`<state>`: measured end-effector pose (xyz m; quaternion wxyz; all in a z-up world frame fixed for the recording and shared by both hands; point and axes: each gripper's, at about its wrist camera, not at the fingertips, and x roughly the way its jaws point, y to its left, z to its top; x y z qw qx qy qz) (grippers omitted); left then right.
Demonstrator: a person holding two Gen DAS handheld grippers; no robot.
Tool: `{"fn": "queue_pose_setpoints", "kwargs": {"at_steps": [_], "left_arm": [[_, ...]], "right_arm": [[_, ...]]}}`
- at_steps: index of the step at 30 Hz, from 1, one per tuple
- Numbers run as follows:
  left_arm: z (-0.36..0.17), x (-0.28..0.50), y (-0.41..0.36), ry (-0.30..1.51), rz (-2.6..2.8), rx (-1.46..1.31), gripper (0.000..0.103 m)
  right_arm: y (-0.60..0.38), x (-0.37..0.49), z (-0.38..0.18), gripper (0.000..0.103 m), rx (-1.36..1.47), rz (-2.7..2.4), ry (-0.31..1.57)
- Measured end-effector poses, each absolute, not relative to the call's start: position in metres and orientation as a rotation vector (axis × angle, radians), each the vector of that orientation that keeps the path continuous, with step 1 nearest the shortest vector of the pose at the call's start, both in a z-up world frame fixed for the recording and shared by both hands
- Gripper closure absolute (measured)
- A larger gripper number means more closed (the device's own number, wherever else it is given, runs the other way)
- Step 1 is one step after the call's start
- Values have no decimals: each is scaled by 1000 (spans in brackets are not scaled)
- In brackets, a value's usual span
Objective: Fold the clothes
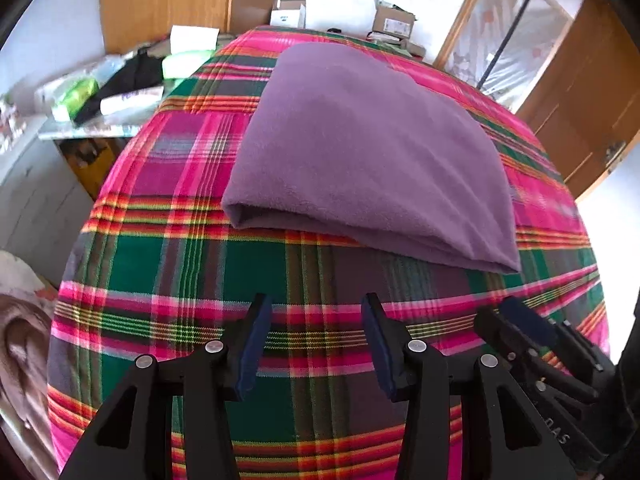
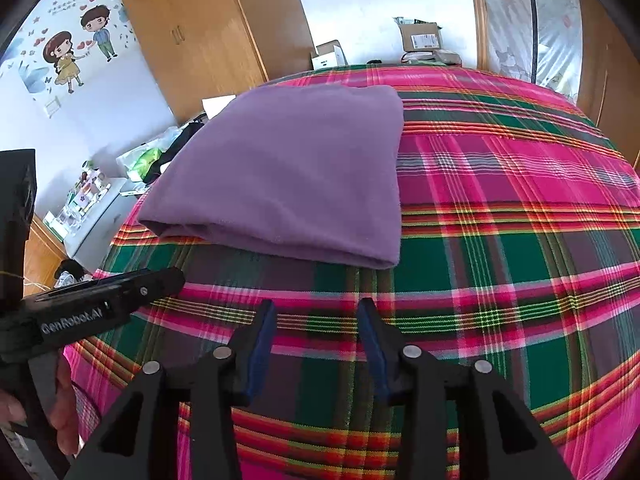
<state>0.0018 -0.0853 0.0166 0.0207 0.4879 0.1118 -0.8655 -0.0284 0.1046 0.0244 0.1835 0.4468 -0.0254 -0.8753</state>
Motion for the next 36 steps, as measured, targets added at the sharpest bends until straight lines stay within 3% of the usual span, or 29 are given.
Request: {"fn": "queue_pose_setpoints", "kwargs": {"at_steps": [9,14,22,36], "left_arm": [[13,-1,-68,223,-2706,1445,42],[10,-2,-59,114,-2691,1438,41],[9,-5,-61,123,-2677,1408,41],[9,-6,-58,118,-2673,1400,38]], "right_arm": [[96,-25,24,56,1229,-2542,29],[98,-27,25,56,1236,-2588,47],[101,-30,25,55,1248,-2613,66],[92,-46,22,40,1293,-2671,121]]}}
